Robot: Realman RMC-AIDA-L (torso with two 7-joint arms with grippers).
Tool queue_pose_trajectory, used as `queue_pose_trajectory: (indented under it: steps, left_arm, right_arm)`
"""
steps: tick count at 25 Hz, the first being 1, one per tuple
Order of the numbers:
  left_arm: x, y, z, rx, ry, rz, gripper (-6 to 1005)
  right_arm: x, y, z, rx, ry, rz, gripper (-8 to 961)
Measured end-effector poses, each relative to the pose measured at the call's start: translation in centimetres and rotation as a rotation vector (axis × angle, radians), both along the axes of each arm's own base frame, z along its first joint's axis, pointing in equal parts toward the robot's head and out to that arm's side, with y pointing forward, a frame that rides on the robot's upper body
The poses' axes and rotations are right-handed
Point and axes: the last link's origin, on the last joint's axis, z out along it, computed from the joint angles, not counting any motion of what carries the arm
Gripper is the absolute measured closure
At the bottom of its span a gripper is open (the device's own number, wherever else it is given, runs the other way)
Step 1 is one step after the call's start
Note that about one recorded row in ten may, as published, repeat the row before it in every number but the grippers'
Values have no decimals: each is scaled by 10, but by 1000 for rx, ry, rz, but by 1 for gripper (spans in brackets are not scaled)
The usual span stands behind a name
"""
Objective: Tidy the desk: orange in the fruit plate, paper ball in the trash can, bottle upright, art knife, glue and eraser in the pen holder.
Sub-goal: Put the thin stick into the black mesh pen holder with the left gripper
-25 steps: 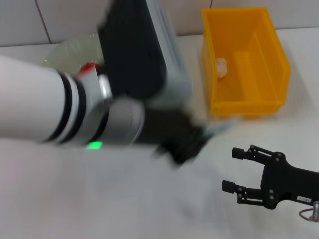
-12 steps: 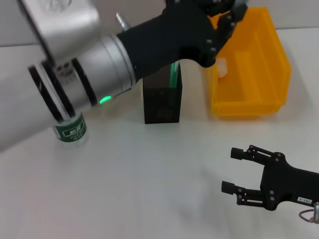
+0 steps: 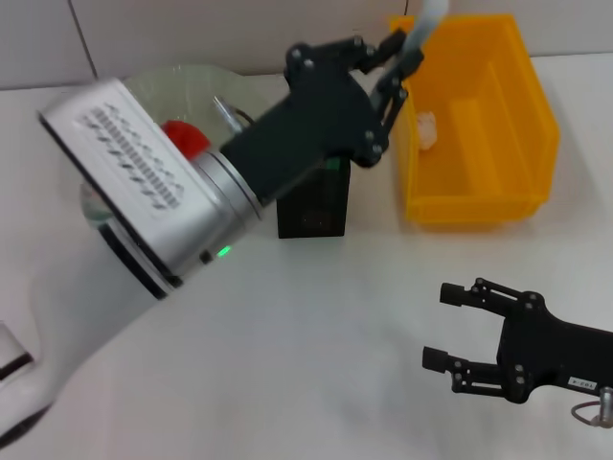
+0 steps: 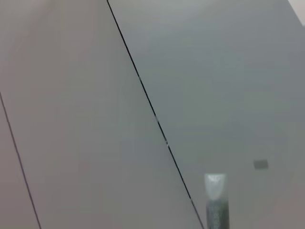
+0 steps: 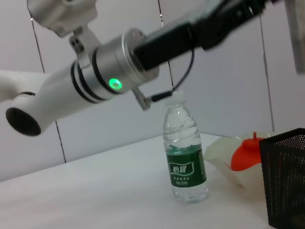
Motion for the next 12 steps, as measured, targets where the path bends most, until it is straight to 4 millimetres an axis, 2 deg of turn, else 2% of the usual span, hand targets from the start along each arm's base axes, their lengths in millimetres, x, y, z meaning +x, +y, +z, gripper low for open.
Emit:
queue_pose_trajectory:
  steps: [12]
  left_arm:
    - [-21, 19, -7, 91, 98, 76, 859]
  right_arm:
    - [-3, 5, -1, -12, -5, 14, 120]
